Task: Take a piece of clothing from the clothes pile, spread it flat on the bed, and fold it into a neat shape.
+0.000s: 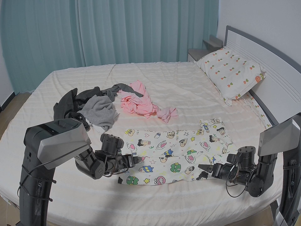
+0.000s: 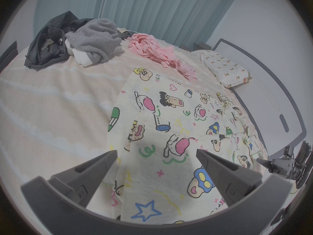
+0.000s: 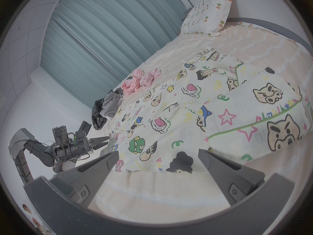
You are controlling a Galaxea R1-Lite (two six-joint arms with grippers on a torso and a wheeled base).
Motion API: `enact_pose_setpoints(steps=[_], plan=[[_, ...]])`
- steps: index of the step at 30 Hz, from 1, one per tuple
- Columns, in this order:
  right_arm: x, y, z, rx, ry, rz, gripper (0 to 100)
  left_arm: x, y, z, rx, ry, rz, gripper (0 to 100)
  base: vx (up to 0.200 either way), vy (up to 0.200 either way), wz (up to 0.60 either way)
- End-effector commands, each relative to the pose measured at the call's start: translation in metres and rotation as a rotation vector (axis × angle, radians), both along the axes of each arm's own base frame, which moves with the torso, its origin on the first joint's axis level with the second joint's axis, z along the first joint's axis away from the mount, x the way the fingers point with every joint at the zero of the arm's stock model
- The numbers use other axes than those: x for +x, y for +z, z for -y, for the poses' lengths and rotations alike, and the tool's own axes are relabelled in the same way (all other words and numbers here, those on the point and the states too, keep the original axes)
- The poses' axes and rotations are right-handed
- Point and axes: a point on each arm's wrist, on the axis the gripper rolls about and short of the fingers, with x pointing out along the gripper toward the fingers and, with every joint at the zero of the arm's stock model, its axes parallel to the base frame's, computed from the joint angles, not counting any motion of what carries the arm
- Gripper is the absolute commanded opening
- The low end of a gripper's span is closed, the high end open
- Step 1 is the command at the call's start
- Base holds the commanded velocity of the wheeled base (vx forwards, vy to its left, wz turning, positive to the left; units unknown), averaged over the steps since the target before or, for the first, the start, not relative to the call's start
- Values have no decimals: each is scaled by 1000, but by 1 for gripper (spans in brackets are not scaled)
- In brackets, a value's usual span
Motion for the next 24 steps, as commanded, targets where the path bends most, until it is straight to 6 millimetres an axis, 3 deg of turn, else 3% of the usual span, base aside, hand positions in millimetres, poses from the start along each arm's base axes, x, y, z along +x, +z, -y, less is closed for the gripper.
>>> enact_pose_setpoints(steps=[1,13,14,24], plan=[[0,0,0,0,0,0,100,1,-2,-2,0,5,-1,100,0,0,0],[1,0,0,1,0,2,100,5,-9,1,5,10,-1,100,0,0,0],[1,0,0,1,0,2,100,6,-9,0,9,14,1,0,0,0,0],[1,-1,0,-4,2,3,100,1,-9,-1,23,24,-12,0,0,0,0]])
